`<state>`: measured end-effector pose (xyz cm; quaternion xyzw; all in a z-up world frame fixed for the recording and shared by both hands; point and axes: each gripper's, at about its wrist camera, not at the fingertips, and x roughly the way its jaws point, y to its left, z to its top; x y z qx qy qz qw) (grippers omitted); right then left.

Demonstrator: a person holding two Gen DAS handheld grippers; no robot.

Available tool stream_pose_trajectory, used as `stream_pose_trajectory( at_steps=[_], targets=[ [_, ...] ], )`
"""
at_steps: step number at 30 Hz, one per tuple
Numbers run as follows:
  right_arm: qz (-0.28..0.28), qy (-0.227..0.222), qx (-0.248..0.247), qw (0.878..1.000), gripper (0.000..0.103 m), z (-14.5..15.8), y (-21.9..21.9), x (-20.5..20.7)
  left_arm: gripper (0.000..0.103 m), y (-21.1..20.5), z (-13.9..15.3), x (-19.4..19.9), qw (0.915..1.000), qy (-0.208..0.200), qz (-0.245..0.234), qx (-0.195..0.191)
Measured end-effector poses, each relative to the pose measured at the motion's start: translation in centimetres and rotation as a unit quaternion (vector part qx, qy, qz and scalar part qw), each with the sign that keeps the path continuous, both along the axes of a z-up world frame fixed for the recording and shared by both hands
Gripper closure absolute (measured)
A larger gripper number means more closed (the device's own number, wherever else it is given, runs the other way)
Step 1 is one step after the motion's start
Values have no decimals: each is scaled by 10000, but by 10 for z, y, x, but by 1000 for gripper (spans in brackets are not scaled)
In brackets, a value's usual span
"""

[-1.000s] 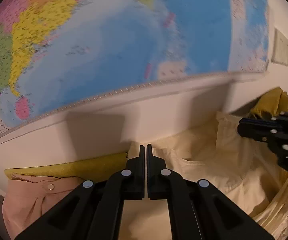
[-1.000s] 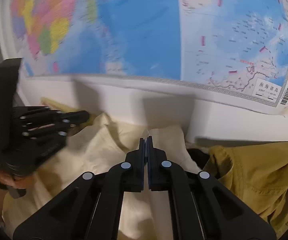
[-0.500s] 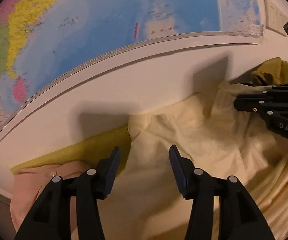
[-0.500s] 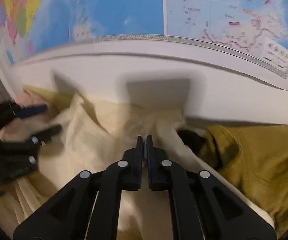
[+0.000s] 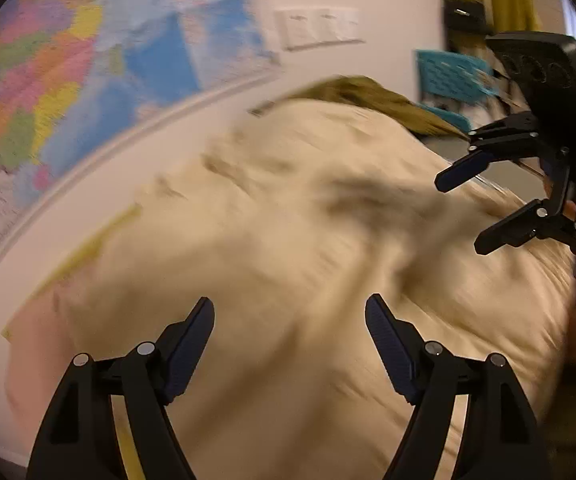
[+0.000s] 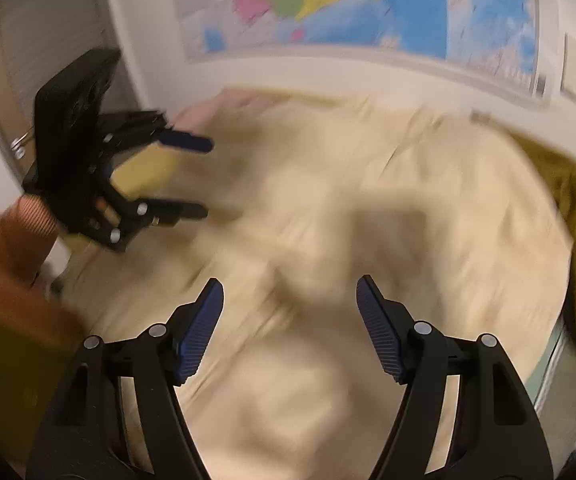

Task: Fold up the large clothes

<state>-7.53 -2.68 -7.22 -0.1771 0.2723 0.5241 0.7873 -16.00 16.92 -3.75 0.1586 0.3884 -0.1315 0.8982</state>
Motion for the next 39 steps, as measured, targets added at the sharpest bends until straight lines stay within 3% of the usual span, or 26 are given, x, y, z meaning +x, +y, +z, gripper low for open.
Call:
stream_pose_trajectory(
  at_steps=[4, 6, 8, 11, 14, 17, 21, 24, 27, 31, 34, 37, 39],
  targets=[
    [-79, -204, -416, 9989, 34, -35, -22, -44, 27, -15, -27, -45, 9990, 320, -270, -181],
    [-398, -370, -679, 9962, 34, -51, -33, -52, 27, -15, -47, -61, 9987, 501, -98, -32],
    [-701, -252, -676, 9949, 35, -67, -41, -50, 27, -10, -60, -71, 9981, 585, 138, 166],
    [-785, 123, -211, 9966, 35, -61, -55, -41, 27, 2, -53, -85, 9983, 480, 300, -143],
    [-1017, 671, 912, 9883, 25, -35, -100, -25, 21, 28, -25, -101, 9961, -67, 560, -672],
    [-1637, 860, 1251, 9748, 20, -32, -139, -14, 17, 57, -9, -117, 9881, -381, 1115, -985],
    [-2140, 1496, 1571, 9524, 18, -54, -178, 3, 16, 90, -20, -128, 9730, -193, 1958, -1206],
    [-2300, 1901, 1783, 9376, 15, -72, -200, 5, 16, 100, -33, -134, 9642, 19, 2239, -1420],
    [-2291, 2180, 1926, 9289, 12, -86, -207, 5, 16, 112, -35, -148, 9548, 16, 2305, -1878],
    [-2041, 2362, 1930, 9302, 10, -95, -200, 1, 16, 123, -41, -162, 9413, 111, 2575, -2181],
    [-1867, 2442, 1938, 9316, 7, -95, -193, -1, 16, 131, -49, -170, 9290, 312, 2591, -2622],
    [-1778, 2488, 1888, 9332, 5, -99, -189, -3, 15, 126, -65, -166, 9250, 687, 2426, -2842],
    [-1735, 2436, 1857, 9360, 5, -99, -185, -7, 9, 119, -67, -165, 9268, 659, 2318, -2880]
  ],
)
